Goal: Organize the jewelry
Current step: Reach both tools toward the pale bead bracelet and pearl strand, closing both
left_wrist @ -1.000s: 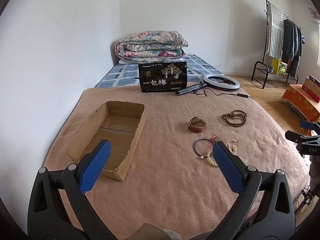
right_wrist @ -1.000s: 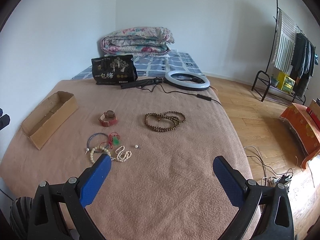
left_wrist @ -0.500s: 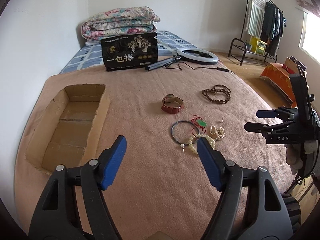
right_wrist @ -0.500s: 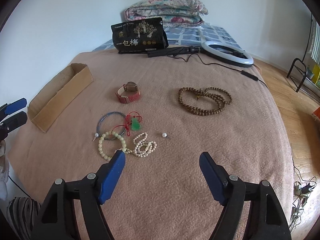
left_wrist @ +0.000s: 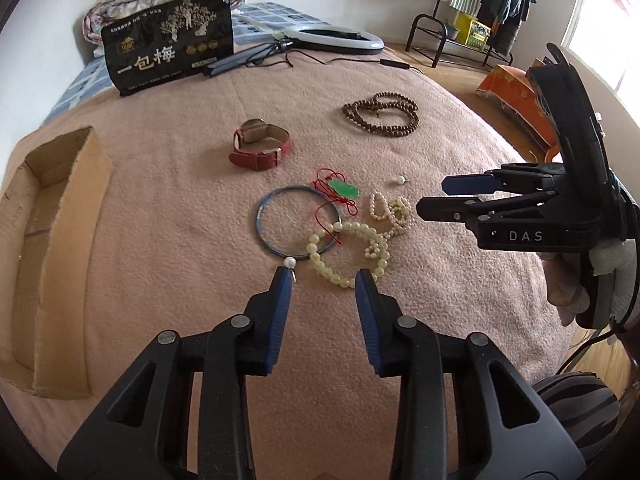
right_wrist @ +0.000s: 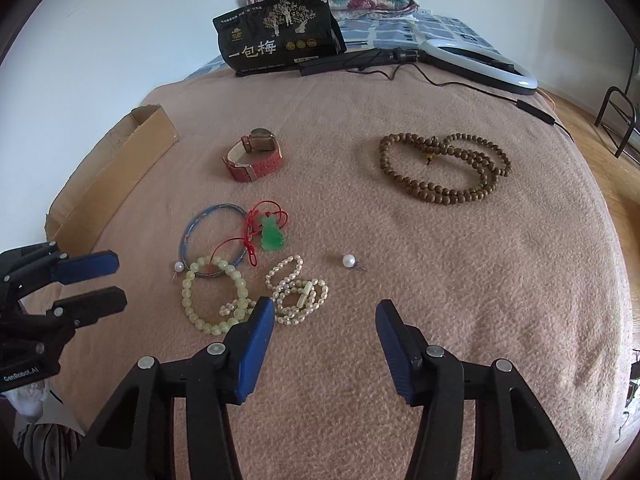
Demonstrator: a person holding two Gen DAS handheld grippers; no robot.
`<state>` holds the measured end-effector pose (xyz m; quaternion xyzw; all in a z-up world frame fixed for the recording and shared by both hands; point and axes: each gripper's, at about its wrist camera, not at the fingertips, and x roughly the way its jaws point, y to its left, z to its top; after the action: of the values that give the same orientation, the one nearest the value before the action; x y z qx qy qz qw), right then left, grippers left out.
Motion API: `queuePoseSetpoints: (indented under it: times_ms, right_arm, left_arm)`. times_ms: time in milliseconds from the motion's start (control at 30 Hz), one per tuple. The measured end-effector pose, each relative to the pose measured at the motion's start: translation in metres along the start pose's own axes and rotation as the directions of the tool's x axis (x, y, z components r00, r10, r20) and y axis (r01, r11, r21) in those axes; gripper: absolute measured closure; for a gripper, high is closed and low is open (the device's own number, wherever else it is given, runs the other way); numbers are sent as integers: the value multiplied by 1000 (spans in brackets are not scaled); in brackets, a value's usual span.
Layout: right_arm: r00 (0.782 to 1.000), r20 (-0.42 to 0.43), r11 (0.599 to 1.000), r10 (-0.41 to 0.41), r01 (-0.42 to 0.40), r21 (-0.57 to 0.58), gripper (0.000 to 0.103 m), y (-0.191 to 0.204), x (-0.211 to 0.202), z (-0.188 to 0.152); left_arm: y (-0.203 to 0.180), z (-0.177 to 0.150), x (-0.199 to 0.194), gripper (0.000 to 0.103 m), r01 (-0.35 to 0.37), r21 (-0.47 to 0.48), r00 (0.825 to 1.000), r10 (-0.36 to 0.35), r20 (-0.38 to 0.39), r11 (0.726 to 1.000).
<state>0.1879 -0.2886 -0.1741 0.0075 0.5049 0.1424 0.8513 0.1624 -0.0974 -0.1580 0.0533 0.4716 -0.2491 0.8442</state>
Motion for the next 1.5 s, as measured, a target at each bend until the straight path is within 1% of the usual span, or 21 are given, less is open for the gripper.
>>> queuePoseSetpoints:
  times_ms: [33, 100, 300, 400, 433, 600, 667, 733, 767, 800, 900, 967, 1000, 1033, 1067, 1133, 1233, 1333, 1500]
  right_arm:
    - [1000, -3, 1000, 0, 0, 0, 51, 0, 3, 1]
    - [1000, -11, 1000, 8, -8, 6, 54, 0, 7, 1]
    - [999, -29, 1000, 20, -21, -9, 57, 3, 19, 2]
    - [999, -34, 999, 29, -30, -21, 58, 5, 23, 2]
    - [999, -35, 999, 29, -30, -27, 58, 6, 25, 2]
    - [999, -38, 999, 23, -25, -44, 58, 9, 29, 5]
    - [999, -40, 998, 12, -15, -54, 58, 10, 31, 6]
    - [999, -41, 996, -20, 16, -85, 58, 15, 35, 9]
    - [998, -43, 994, -36, 31, -103, 58, 17, 36, 9]
    - [998, -43, 992, -47, 42, -118, 58, 19, 37, 8]
    - [996, -45, 987, -70, 63, -150, 58, 22, 37, 7]
    - [997, -48, 987, -61, 53, -150, 65, 22, 36, 7]
    - [997, -50, 988, -52, 44, -149, 70, 22, 36, 7]
    - [998, -52, 988, -46, 38, -149, 75, 23, 36, 7]
    - [998, -52, 988, -44, 36, -152, 77, 24, 36, 7]
    - [998, -52, 986, -42, 33, -162, 89, 27, 35, 5]
    - [998, -47, 984, -42, 33, -174, 95, 32, 33, 3]
    - [999, -38, 986, -29, 23, -163, 98, 31, 29, 2]
    - [1000, -16, 990, -13, 11, -142, 98, 29, 17, 1]
  left_arm:
    - [0, 0, 4, 73, 11, -14, 1000, -11, -13, 1000]
    - [-1, 2, 14, 76, 25, -27, 999, -26, -43, 999]
    - [-1, 6, 34, 77, 13, -41, 996, -17, -90, 999]
    - [1, 7, 46, 81, 7, -53, 993, -13, -116, 999]
    - [2, 7, 48, 81, 8, -58, 992, -15, -123, 998]
    - [6, 9, 56, 81, 1, -81, 992, -12, -129, 997]
    - [5, 9, 58, 81, -11, -79, 991, 0, -131, 997]
    - [3, 8, 59, 82, -21, -63, 992, 12, -129, 998]
    - [3, 8, 59, 83, -26, -55, 992, 19, -127, 998]
    - [3, 8, 59, 87, -37, -50, 991, 30, -128, 998]
    - [7, 8, 59, 91, -33, -67, 991, 24, -128, 997]
    - [7, 8, 59, 94, -39, -66, 992, 30, -125, 997]
    - [7, 8, 60, 96, -44, -63, 992, 36, -123, 997]
    - [7, 8, 60, 97, -46, -60, 992, 38, -121, 997]
    - [7, 7, 60, 97, -46, -57, 992, 39, -117, 997]
    - [6, 7, 58, 98, -45, -54, 993, 39, -110, 998]
    - [6, 7, 55, 98, -46, -57, 994, 40, -98, 997]
    - [8, 9, 48, 98, -42, -64, 996, 37, -80, 997]
    - [12, 16, 30, 98, -29, -83, 999, 26, -37, 996]
